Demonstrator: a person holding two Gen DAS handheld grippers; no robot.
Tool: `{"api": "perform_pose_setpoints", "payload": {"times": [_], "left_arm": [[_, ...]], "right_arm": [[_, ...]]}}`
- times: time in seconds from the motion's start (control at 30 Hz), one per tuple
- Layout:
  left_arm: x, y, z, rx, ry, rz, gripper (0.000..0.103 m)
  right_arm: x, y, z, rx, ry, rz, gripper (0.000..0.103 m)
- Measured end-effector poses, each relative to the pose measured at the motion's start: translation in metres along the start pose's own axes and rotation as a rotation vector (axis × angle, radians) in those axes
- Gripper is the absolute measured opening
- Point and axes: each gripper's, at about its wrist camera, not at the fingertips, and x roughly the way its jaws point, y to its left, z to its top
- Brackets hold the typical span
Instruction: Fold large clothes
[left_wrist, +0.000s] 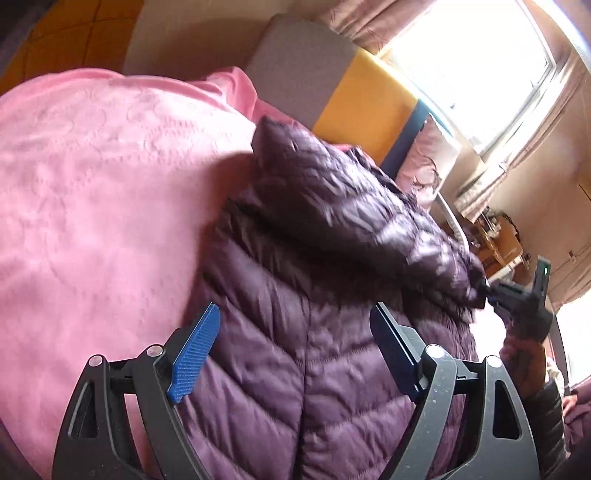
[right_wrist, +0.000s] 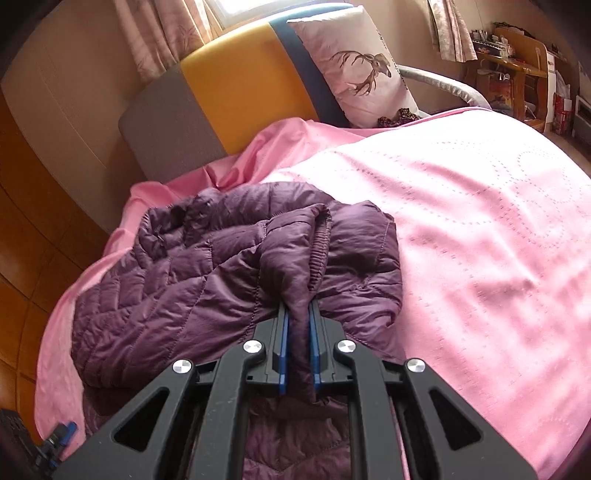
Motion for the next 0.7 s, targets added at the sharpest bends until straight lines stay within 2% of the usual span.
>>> {"api": "perform_pose_setpoints", "payload": {"times": [0.03, 0.13, 0.17, 0.2, 0.27, 0.4, 0.53, 0.7], "left_arm": [[0.0, 0.0, 0.005, 0.002, -0.011, -0.003, 0.082], [0.004, -0.01, 0.024, 0.028, -0.052, -0.001, 0.082], [0.005, -0.013, 0.03, 0.037, -0.059, -0.006, 0.082], [0.008, -0.018, 0.037, 0.052, -0.067, -0.008, 0.082], [0.015, -0.028, 0.049, 0.084, -0.079, 0.003, 0.082], [0.037, -0.054, 0.07, 0.155, -0.092, -0.015, 0.082], [0.073, -0.074, 0.086, 0.213, -0.064, -0.035, 0.082], [0.137, -0.047, 0.098, 0.138, 0.055, 0.055, 0.082]], "right_arm": [[0.002, 0.001, -0.001, -0.012, 0.01, -0.011, 0.01], [-0.004, 0.002, -0.001, -0.027, 0.002, -0.025, 0.026], [-0.01, 0.003, 0.0, -0.035, -0.017, -0.019, 0.036], [-0.018, 0.005, 0.0, -0.046, -0.046, -0.024, 0.051], [-0.032, 0.009, 0.002, -0.065, -0.107, -0.039, 0.06], [-0.037, 0.027, 0.005, -0.124, -0.128, -0.002, 0.061], [-0.01, 0.047, 0.008, -0.179, -0.083, -0.012, 0.062], [0.044, 0.045, -0.008, -0.185, 0.011, -0.072, 0.067]]}}
